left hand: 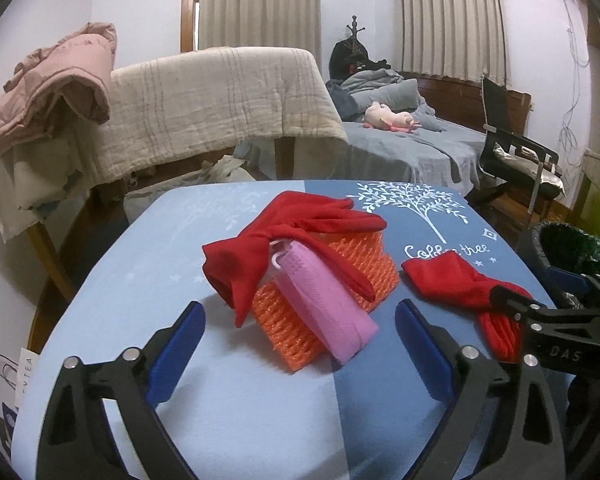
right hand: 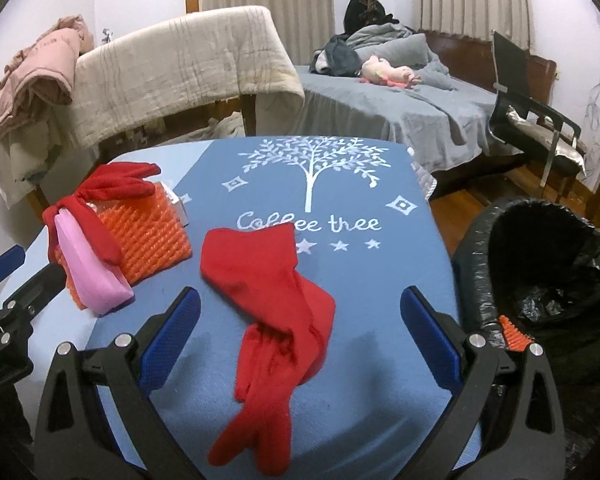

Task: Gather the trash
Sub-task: 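Move both tools back to the pile and grasp a red glove with the right tool, then grasp the pink face mask with the left tool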

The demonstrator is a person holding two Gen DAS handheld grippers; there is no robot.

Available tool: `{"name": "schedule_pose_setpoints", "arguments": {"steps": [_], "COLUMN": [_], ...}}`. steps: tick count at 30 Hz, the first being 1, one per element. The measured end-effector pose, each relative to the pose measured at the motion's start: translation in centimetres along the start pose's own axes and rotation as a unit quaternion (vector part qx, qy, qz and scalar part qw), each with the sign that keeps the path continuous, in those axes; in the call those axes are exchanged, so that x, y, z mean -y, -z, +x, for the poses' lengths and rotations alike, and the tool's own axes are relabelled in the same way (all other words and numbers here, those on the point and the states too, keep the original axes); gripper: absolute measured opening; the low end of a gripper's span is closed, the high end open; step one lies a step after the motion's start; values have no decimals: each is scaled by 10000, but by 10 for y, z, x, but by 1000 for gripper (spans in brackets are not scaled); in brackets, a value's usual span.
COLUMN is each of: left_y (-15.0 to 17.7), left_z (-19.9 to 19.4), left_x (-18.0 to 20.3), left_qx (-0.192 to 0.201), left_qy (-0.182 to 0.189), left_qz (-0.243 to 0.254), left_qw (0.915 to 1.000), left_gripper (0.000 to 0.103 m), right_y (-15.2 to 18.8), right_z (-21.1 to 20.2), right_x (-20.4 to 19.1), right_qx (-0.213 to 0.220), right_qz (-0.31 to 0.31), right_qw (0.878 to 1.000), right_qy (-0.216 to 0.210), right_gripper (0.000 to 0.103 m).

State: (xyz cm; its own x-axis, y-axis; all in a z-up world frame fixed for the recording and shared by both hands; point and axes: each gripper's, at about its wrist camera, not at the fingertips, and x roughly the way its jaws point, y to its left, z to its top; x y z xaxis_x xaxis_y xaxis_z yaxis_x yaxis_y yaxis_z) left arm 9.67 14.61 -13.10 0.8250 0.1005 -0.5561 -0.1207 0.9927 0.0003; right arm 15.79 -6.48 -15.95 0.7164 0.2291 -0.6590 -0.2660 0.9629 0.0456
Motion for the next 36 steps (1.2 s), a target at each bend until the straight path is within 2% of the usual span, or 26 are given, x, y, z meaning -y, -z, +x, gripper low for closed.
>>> {"name": "schedule_pose_setpoints", "arguments": {"steps": [4,6,8,13,16,18,24,30,36], "left_y": [0,1,1,2,2,1,1,1,0], "left_z": [1,1,3,5,7,8,15,23,30], "left_x": [1,1,3,7,10,11,16,19,22], "left_qx": [-9,-10,-31,-73,-99,-124,-245,-388,-535], "left_qy": [17,15,23,46,74,114,237,329,409], "left_qz": [12,9,6,39,39,30,39,15,34], "left_qw": [10000,10000,10000,10000,9999,9999,9994,9987,9977], "left_gripper": [91,90,87,81,75,71,58,47,32], "right_y": [1,1,2,4,5,6,6,7,7], "right_z": [5,7,10,16,19,20,10,7,6], "right_x": [-1,-2,-3,-5,-5,-4,0,1,-2], "right_qx": [-121,-186,-290,-514,-645,-673,-441,-397,-374], "right_qz": [-35,-56,-80,-117,-93,-61,53,104,10], "right_qw": [9999,9998,9994,9981,9967,9962,9969,9968,9970], "right_qy": [-42,-97,-143,-329,-475,-549,-650,-693,-682], "right_gripper": [94,81,77,56,35,18,14,14,14]}}
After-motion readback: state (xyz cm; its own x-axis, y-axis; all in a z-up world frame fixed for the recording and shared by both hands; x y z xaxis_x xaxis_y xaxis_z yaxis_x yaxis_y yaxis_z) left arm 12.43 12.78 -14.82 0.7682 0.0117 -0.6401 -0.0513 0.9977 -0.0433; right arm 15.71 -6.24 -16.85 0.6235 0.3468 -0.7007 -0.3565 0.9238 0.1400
